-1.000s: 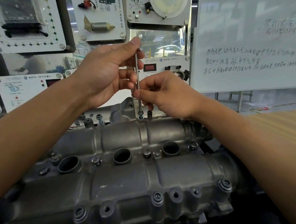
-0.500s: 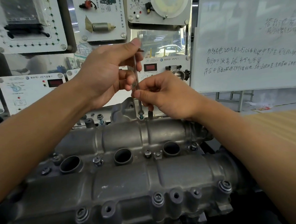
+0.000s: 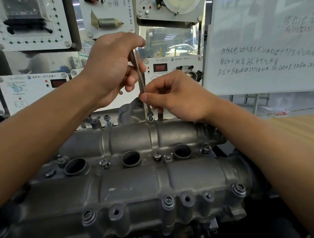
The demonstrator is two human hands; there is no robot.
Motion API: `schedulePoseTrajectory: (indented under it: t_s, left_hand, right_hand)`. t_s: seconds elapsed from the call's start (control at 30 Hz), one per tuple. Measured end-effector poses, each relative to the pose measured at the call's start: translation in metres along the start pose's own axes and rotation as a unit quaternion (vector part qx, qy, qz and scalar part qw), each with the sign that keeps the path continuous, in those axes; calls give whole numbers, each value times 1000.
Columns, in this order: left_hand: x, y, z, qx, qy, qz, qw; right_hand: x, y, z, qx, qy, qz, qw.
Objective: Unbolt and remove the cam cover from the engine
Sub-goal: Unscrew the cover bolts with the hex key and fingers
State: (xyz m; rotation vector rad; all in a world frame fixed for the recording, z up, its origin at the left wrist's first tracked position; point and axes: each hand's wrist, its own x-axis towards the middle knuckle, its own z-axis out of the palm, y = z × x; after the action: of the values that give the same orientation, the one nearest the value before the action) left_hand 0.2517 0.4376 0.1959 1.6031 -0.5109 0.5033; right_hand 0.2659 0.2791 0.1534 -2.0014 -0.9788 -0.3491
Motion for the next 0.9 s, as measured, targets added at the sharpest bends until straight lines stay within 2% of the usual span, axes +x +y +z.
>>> schedulePoseTrajectory:
  t_s: [0.13, 0.33, 0.57, 0.73, 0.9]
  left_hand:
    - [1, 0, -2, -36, -17, -25, 999]
    - [3, 2, -8, -96, -108, -61, 988]
    - [2, 2, -10, -117, -179, -66, 975]
    - [0, -2, -8, -74, -173, -34, 982]
    - [1, -2, -6, -43, -107, -35, 993]
  right_hand:
    - [0, -1, 0, -8, 4, -8, 1000]
    - [0, 2, -1, -4, -1, -10, 1000]
    - [1, 1, -1, -3, 10, 9, 1000]
    - [1, 1, 0, -3, 11, 18, 1000]
    - [1, 1, 0, -10, 5, 8, 1000]
